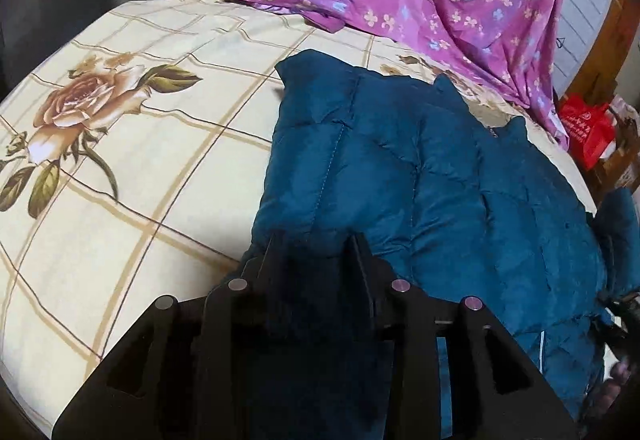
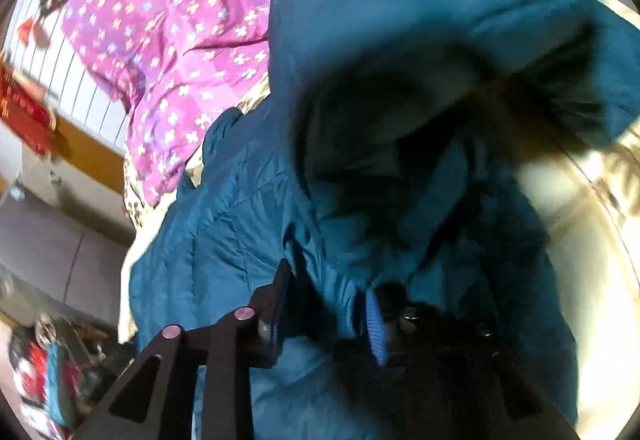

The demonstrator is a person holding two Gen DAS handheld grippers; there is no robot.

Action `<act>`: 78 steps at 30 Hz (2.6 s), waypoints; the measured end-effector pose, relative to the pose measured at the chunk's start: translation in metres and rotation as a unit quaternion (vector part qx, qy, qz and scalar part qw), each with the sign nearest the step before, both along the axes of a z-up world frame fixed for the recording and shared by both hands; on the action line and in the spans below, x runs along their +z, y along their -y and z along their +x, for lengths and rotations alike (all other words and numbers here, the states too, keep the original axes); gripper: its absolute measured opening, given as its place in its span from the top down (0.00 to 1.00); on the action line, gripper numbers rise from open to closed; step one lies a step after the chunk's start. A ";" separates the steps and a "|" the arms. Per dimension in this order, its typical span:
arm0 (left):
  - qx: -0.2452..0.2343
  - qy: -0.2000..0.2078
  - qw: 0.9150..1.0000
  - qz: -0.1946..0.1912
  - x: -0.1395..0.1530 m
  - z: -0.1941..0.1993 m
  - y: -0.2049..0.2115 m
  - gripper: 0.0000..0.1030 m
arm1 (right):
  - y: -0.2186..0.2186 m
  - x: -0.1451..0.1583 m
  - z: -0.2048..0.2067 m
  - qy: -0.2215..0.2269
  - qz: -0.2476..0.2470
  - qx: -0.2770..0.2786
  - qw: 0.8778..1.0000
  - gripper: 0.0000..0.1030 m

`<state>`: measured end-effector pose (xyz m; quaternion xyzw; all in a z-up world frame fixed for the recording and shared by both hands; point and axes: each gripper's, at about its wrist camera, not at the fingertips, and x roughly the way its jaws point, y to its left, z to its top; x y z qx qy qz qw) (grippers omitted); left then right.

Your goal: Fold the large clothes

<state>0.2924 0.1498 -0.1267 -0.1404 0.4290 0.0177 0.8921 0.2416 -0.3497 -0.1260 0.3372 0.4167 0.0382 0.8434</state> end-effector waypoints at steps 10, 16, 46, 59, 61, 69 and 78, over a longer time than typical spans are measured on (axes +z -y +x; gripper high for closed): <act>0.006 -0.003 1.000 -0.005 -0.001 -0.001 -0.001 0.68 | -0.082 0.050 -0.004 0.101 -0.178 0.079 0.976 0.63; 0.007 -0.004 1.000 -0.019 -0.002 -0.001 -0.002 0.61 | -0.072 0.002 0.030 0.020 -0.174 0.112 0.978 0.62; -0.030 0.028 0.999 0.029 0.022 -0.022 0.043 0.58 | 0.157 0.076 -0.095 0.045 -0.228 -0.222 0.947 0.14; -0.039 0.020 0.998 0.044 0.017 -0.020 0.047 0.58 | 0.255 0.014 -0.044 0.012 -0.050 -0.200 0.978 0.11; -0.041 0.019 0.998 0.047 0.016 -0.020 0.048 0.58 | 0.259 0.013 -0.039 0.032 -0.024 -0.206 0.978 0.06; -0.040 0.015 0.998 0.055 0.011 -0.017 0.049 0.58 | 0.260 0.011 -0.018 0.068 -0.017 -0.203 0.977 0.03; -0.040 0.014 0.997 0.057 0.009 -0.016 0.049 0.58 | 0.243 0.012 0.010 0.026 -0.101 -0.148 0.983 0.12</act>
